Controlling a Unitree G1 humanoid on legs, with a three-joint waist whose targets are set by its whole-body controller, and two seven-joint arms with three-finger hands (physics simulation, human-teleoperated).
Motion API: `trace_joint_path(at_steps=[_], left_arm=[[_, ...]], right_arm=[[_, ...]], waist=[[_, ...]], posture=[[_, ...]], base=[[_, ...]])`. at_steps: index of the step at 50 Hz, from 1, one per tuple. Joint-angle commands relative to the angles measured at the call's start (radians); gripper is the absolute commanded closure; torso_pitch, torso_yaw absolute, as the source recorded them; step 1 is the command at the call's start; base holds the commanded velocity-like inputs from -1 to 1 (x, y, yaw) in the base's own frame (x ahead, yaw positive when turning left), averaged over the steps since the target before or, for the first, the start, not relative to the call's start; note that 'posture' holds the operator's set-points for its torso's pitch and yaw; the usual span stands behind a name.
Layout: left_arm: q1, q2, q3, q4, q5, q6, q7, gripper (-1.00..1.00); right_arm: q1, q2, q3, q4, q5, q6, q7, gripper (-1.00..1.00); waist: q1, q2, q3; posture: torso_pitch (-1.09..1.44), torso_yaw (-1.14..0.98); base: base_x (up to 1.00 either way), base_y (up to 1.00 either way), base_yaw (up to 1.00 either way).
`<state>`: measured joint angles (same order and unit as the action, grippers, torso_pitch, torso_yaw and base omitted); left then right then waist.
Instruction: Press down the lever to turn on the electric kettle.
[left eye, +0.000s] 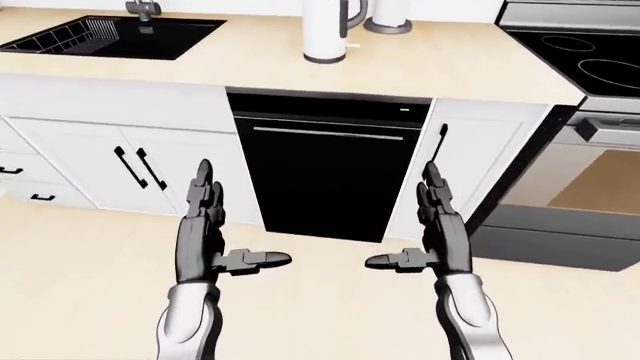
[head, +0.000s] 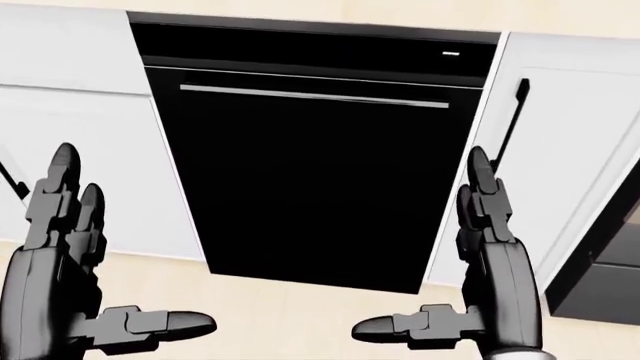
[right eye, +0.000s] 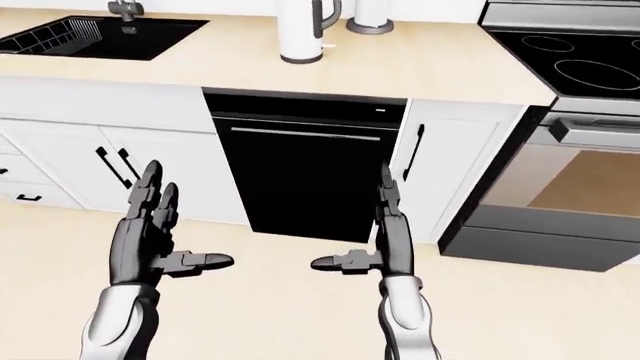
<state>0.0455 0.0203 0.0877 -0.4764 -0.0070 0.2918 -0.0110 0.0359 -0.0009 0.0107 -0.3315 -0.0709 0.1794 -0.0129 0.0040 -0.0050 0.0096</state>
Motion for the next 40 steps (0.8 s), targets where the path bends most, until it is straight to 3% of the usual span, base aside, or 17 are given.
trace_joint_path(at_steps=[1, 8, 9, 11, 17, 21, 24, 26, 29, 33, 35, 37, 38, 40], left_arm=[[-0.016, 0.002, -0.001, -0.042, -0.001, -0.028, 0.000, -1.00], [-0.020, 0.004, 0.001, -0.046, -0.001, -0.020, -0.001, -1.00], [-0.022, 0.004, 0.001, -0.049, -0.001, -0.017, 0.000, -1.00], [-0.023, 0.004, 0.001, -0.050, -0.001, -0.015, 0.000, -1.00], [-0.027, 0.006, 0.008, -0.053, -0.003, -0.010, -0.001, -1.00], [-0.031, 0.007, 0.008, -0.051, -0.002, -0.008, 0.000, -1.00], [-0.032, 0.007, 0.007, -0.055, -0.002, -0.005, 0.000, -1.00], [-0.031, 0.007, 0.007, -0.054, -0.002, -0.007, 0.000, -1.00], [-0.028, 0.006, 0.007, -0.055, -0.002, -0.008, 0.000, -1.00], [-0.027, 0.005, 0.005, -0.051, -0.002, -0.014, 0.000, -1.00], [-0.026, 0.005, 0.005, -0.054, -0.003, -0.012, -0.001, -1.00], [-0.024, 0.005, 0.008, -0.052, -0.004, -0.016, -0.001, -1.00], [-0.024, 0.005, 0.007, -0.050, -0.003, -0.017, -0.001, -1.00], [-0.022, 0.004, 0.005, -0.047, -0.003, -0.021, -0.001, -1.00]], right_arm=[[-0.017, -0.002, -0.003, -0.040, 0.001, -0.034, -0.001, -1.00], [-0.018, -0.002, -0.002, -0.040, 0.001, -0.035, 0.001, -1.00], [-0.018, -0.001, -0.002, -0.040, 0.002, -0.036, 0.001, -1.00], [-0.017, -0.001, -0.001, -0.042, 0.002, -0.036, 0.002, -1.00], [-0.016, 0.000, 0.002, -0.053, -0.002, -0.027, -0.001, -1.00], [-0.012, 0.000, 0.003, -0.064, -0.002, -0.022, -0.001, -1.00], [-0.013, 0.000, 0.004, -0.063, -0.003, -0.022, 0.000, -1.00], [-0.013, 0.000, 0.004, -0.063, -0.004, -0.021, 0.000, -1.00], [-0.013, 0.000, 0.006, -0.064, -0.006, -0.021, 0.000, -1.00], [-0.014, -0.001, 0.000, -0.052, -0.005, -0.027, -0.002, -1.00], [-0.014, 0.000, 0.002, -0.054, -0.006, -0.026, -0.003, -1.00], [-0.014, 0.000, 0.003, -0.053, -0.007, -0.027, -0.003, -1.00], [-0.014, 0.001, 0.004, -0.051, -0.008, -0.028, -0.004, -1.00], [-0.013, 0.001, 0.004, -0.052, -0.009, -0.031, -0.006, -1.00]], waist=[[0.000, 0.002, -0.016], [0.001, 0.004, -0.018], [-0.001, 0.009, -0.031], [0.000, 0.009, 0.005], [-0.003, 0.000, 0.019], [-0.005, 0.022, 0.018], [0.002, 0.073, 0.024], [0.002, 0.048, 0.017], [0.004, 0.056, 0.015], [0.008, 0.026, 0.019], [0.012, -0.001, 0.019], [0.012, -0.056, 0.006], [0.003, -0.027, 0.012], [-0.002, -0.038, 0.024]], posture=[[0.00, 0.00], [0.00, 0.00], [0.00, 0.00], [0.00, 0.00], [0.00, 0.00], [0.00, 0.00], [0.00, 0.00], [0.00, 0.00], [0.00, 0.00], [0.00, 0.00], [0.00, 0.00], [0.00, 0.00], [0.00, 0.00], [0.00, 0.00]], base=[[0.00, 0.00, 0.00], [0.01, 0.00, 0.00], [0.05, 0.00, 0.00], [0.14, 0.00, 0.00], [0.14, 0.00, 0.00], [0.15, 0.00, 0.00], [0.15, 0.00, 0.00], [0.15, 0.00, 0.00], [0.15, 0.00, 0.00], [0.15, 0.00, 0.00], [0.15, 0.00, 0.00], [0.15, 0.00, 0.00], [0.15, 0.00, 0.00], [0.14, 0.00, 0.00]])
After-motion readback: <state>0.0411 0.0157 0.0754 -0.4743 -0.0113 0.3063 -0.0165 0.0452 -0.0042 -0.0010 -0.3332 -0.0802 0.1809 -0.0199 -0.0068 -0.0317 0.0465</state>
